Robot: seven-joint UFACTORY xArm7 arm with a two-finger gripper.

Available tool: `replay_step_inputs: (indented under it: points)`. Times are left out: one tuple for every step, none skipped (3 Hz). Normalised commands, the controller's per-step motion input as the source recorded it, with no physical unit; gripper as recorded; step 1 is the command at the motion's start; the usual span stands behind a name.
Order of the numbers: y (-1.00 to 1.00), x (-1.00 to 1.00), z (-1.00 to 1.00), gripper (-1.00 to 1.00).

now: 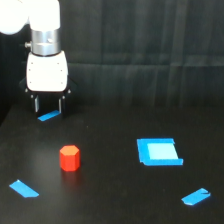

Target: Pick up the red object from the table

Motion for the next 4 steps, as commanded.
replay_step_inputs:
  points:
    - [-0.26, 0.41, -0.24, 0.95]
    - [-0.31, 0.42, -0.09, 0.94]
    - [-0.82, 0.59, -0.15, 0.96]
    - [-0.86, 0.41, -0.10, 1.00]
